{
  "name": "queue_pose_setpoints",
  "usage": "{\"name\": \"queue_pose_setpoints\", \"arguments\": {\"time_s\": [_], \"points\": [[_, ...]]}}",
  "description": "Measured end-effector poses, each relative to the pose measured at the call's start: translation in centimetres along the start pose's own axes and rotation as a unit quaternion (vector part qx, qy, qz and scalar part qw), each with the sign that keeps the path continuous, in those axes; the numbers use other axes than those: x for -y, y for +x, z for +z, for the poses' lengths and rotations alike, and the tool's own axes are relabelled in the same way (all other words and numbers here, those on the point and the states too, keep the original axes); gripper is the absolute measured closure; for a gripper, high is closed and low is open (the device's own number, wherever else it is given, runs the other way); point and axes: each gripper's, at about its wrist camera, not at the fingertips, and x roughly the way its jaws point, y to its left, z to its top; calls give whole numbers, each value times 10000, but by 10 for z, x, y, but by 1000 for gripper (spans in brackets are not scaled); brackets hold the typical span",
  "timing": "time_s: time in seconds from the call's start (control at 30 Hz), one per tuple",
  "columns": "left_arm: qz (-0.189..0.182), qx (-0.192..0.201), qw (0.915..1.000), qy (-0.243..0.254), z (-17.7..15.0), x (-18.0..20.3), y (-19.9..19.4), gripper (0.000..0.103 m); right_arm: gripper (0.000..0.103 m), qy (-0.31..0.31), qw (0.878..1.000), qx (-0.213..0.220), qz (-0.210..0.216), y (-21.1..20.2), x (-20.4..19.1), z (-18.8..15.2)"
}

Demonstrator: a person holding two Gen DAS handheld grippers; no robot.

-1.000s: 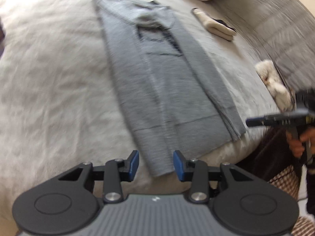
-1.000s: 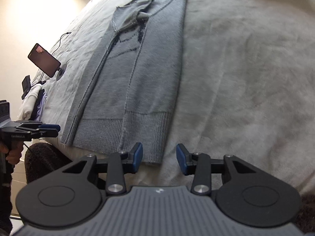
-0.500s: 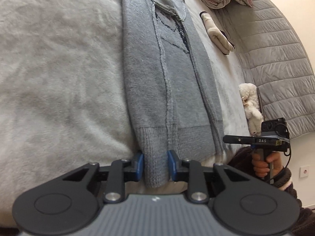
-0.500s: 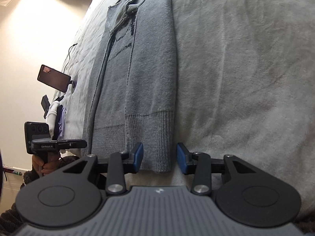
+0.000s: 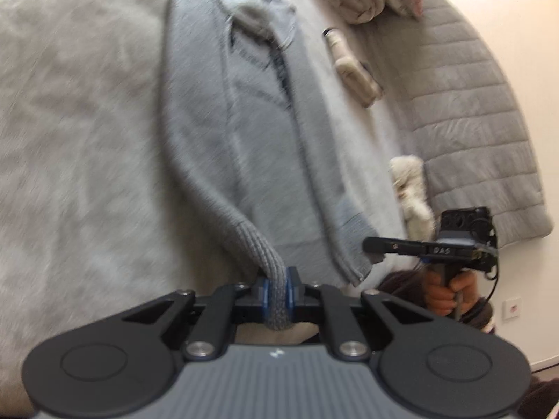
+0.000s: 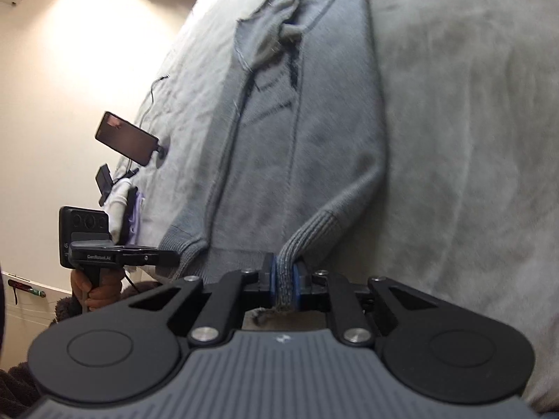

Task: Fold clothes
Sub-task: 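Grasp the ribbed hem with the right gripper while the left gripper grasps the hem, then lift the hem with both grippers and fold it toward the collar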

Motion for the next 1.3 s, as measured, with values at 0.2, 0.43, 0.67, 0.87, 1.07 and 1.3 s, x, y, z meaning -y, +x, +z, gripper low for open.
{"name": "queue_pose_setpoints", "arguments": {"time_s": [0.2,0.43,0.67,0.87,1.07,1.3], "points": [[-82,595,9976,-351,30,-5,0,94,90,49,9993,361,-36,6,-1,35],[92,1314,9872,-901,68,-24,-5,94,90,371,9949,851,-393,25,16,83],[-154,1692,9772,-1275,77,-49,0,84,88,836,9911,1030,-92,35,54,93],[-12,2200,9712,-918,78,-42,-21,70,74,570,9838,1696,-144,4,49,91],[477,2388,9672,-731,80,-39,-26,68,74,246,9814,1829,-533,0,44,88],[969,2364,9667,-171,81,-28,-19,68,74,-100,9832,1671,-731,16,37,88]]}}
